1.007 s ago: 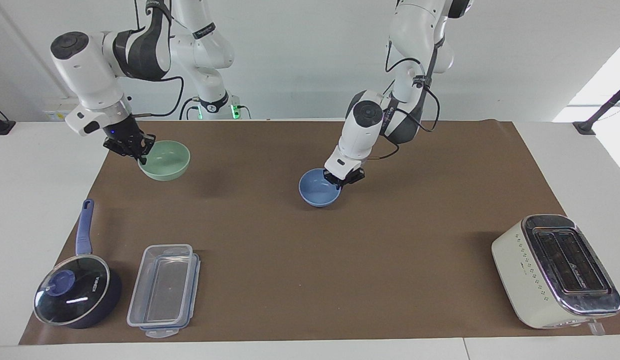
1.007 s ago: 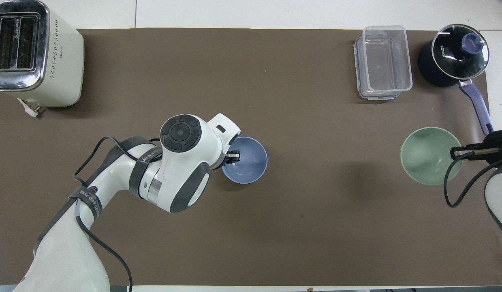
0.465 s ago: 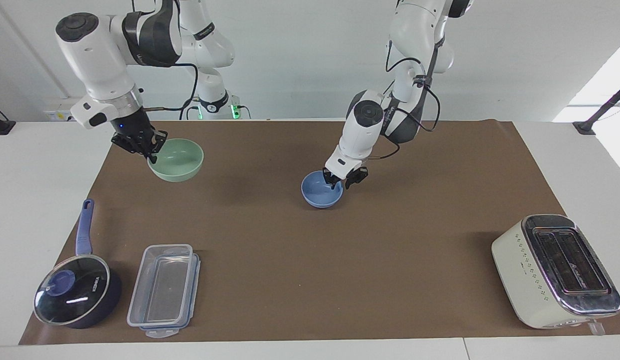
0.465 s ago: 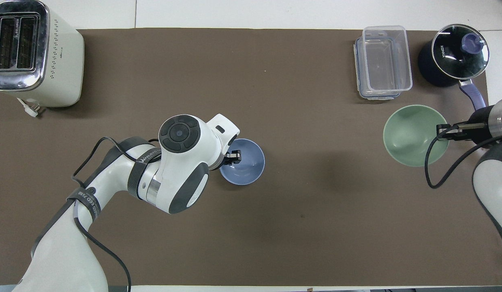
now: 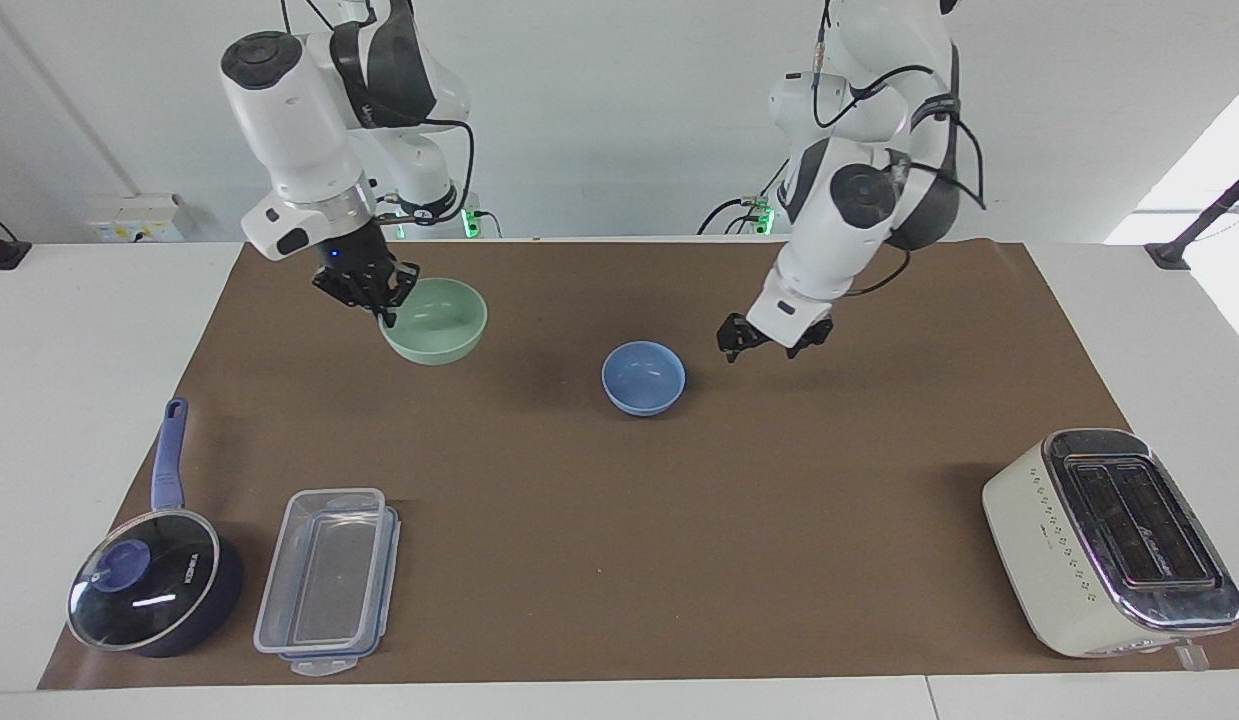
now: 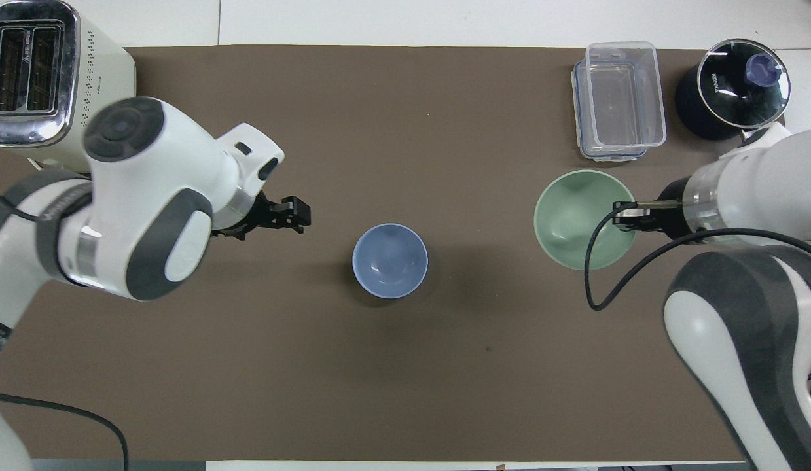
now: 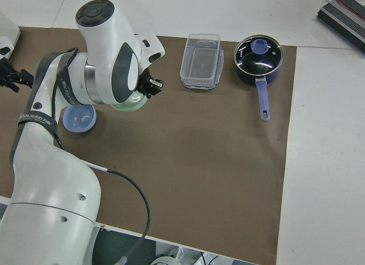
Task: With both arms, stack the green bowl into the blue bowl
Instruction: 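Carry the green bowl over the blue bowl while the left gripper withdraws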
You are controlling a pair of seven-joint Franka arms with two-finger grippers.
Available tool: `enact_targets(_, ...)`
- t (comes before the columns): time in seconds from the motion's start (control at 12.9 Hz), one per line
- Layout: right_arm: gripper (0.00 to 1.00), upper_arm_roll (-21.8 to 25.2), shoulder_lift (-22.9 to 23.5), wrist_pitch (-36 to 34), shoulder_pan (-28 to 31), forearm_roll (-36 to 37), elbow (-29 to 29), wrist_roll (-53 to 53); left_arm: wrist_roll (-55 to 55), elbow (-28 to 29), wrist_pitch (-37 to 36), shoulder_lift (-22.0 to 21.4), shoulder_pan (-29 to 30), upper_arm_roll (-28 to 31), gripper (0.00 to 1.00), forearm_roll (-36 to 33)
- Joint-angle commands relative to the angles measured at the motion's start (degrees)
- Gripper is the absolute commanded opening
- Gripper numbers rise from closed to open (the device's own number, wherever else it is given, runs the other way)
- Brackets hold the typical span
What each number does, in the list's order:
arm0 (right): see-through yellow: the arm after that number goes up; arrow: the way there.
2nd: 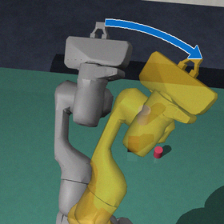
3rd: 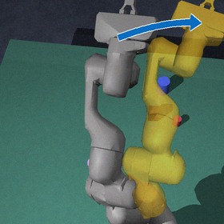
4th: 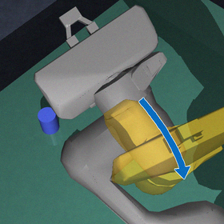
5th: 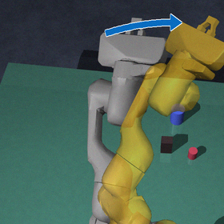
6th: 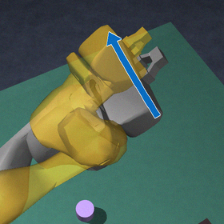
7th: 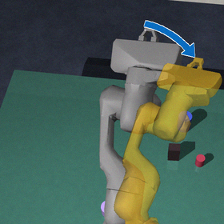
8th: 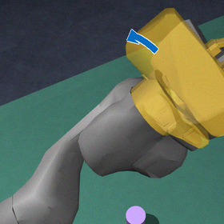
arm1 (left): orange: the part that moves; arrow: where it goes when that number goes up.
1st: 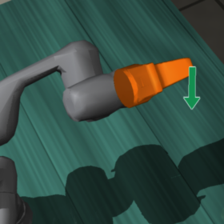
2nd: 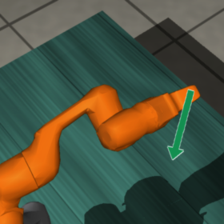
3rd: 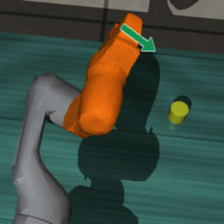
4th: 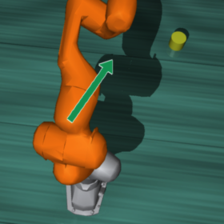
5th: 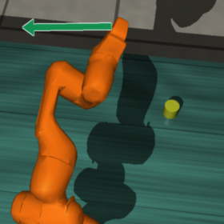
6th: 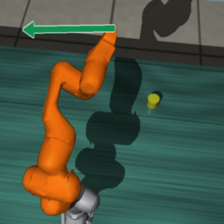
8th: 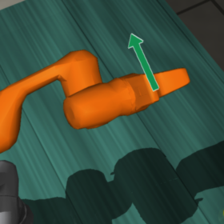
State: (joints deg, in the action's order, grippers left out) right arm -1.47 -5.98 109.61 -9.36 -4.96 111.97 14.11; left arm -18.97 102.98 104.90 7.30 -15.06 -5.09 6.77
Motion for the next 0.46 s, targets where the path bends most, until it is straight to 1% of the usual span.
enact_targets(0.0,0.00,0.2,2.0,4.5,-4.4,-3.8,1.4,3.1,7.3,-4.0,-6.5,-0.3,6.3,0.1,1.00,-0.5)
enact_targets(0.08,0.00,0.2,3.0,5.5,-5.9,-5.5,1.3,4.6,10.5,-5.4,-8.6,-0.6,8.5,0.0,1.00,-3.0)
enact_targets(0.23,0.00,0.2,4.9,7.1,-9.1,-8.7,1.8,6.5,15.4,-8.7,-14.2,-1.6,12.1,0.1,1.00,-3.9)
enact_targets(0.31,0.00,0.2,6.1,9.6,-11.1,-10.1,2.6,6.5,16.2,-10.1,-17.2,-2.2,13.3,0.2,1.00,-4.5)
enact_targets(0.39,0.00,0.2,6.7,13.9,-13.5,-10.3,4.6,6.7,16.3,-11.9,-19.8,-2.8,13.4,0.1,1.00,-6.2)
